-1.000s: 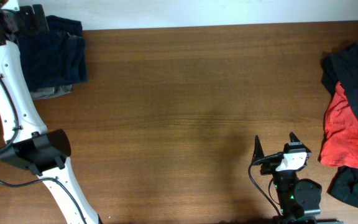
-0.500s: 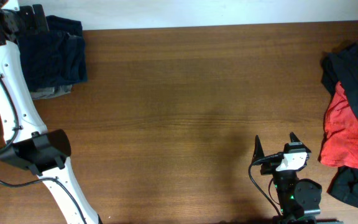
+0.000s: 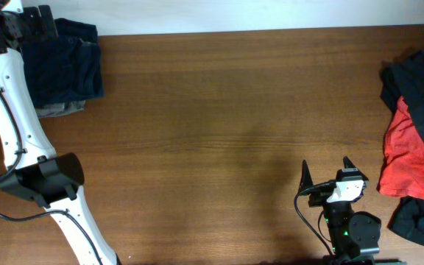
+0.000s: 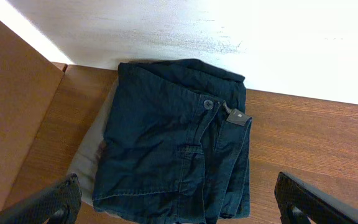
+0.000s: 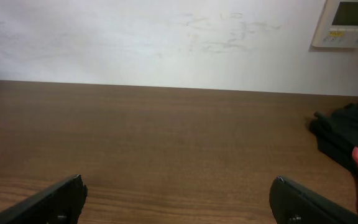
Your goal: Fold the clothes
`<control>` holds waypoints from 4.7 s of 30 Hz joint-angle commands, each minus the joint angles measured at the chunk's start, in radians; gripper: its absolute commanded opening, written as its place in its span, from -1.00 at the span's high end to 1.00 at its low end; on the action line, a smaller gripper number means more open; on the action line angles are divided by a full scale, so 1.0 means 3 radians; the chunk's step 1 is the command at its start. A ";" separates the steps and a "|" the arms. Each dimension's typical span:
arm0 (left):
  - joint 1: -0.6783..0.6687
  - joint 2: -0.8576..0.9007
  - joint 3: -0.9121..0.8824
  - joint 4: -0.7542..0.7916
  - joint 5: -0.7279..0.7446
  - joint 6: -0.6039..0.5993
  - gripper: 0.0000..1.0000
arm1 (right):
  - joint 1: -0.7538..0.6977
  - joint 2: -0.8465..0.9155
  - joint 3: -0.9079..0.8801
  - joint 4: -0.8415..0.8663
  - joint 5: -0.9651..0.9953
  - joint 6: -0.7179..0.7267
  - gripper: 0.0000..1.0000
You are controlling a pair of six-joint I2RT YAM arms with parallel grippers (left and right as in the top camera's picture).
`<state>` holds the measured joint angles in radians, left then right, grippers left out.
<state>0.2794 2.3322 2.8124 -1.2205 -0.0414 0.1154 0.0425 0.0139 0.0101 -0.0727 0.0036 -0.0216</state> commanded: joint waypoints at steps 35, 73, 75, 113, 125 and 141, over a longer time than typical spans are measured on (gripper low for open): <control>-0.0416 -0.2145 -0.2796 0.0608 0.0277 0.0018 -0.98 | -0.0013 -0.0034 -0.0015 -0.0023 0.0066 0.0038 -0.97; -0.0863 -0.7275 -0.9344 0.4606 0.0201 -0.0510 -0.98 | -0.0013 -0.0034 -0.0015 -0.0023 0.0066 0.0038 -0.97; -0.0865 -0.7309 -0.9344 0.4602 0.0169 -0.0510 -0.98 | -0.0013 -0.0034 -0.0015 -0.0023 0.0066 0.0038 -0.97; -0.0988 -0.7757 -0.9346 0.3802 -0.0001 -0.0509 -0.98 | -0.0013 -0.0034 -0.0015 -0.0023 0.0066 0.0038 -0.97; -0.0988 -0.7757 -0.9345 0.3802 -0.0001 -0.0509 -0.98 | -0.0013 -0.0034 -0.0015 -0.0023 0.0066 0.0038 -0.97; -0.0988 -0.7757 -0.9345 0.3802 -0.0001 -0.0509 -0.98 | -0.0013 -0.0034 -0.0015 -0.0023 0.0066 0.0038 -0.97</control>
<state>-0.0139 0.0147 0.0147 -0.0799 -0.0345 -0.0246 0.0425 0.0113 0.0101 -0.0734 0.0086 -0.0216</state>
